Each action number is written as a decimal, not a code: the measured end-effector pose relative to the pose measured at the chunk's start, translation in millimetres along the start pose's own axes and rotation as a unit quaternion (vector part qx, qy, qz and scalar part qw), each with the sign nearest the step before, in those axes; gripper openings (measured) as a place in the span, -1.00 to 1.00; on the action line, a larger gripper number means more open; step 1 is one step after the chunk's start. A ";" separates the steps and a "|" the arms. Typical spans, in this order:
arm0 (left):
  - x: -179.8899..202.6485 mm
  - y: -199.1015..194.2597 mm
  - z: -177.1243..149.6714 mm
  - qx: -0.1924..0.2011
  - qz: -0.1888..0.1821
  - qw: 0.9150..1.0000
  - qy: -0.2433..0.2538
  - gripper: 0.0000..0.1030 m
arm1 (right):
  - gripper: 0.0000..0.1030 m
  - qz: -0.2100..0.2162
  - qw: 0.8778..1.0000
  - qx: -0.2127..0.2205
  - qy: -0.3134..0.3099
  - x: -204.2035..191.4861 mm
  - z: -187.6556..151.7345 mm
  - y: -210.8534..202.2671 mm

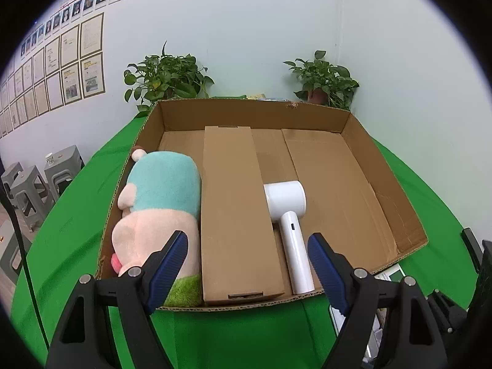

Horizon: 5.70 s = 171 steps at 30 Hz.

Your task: Organize objects

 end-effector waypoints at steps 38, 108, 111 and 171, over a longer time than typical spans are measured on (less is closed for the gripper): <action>18.0 8.6 -34.1 -0.038 -0.050 0.998 -0.003 0.56 | 0.98 -0.008 0.998 -0.059 -0.010 3.7 -30.8 42.2; 15.9 11.1 -45.8 -0.055 -0.067 0.996 -0.005 0.55 | 0.98 -0.010 0.998 -0.057 -0.013 6.5 -28.2 45.7; 15.8 11.6 -46.1 -0.057 -0.068 0.996 -0.005 0.55 | 0.98 -0.011 0.998 -0.056 -0.013 7.0 -28.0 45.9; 13.3 10.5 -50.5 -0.066 -0.076 0.995 -0.008 0.55 | 0.98 -0.050 0.996 -0.065 -0.019 11.3 -27.5 53.3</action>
Point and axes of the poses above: each gripper's, at about its wrist camera, not at the fingertips, and y roughly the way its jaws point, x to its right, z to its top, the point moved 2 cm from there along y, roughly the way its jaws point, and after that the axes turned 5 degrees about -z, right-handed, at the moved point
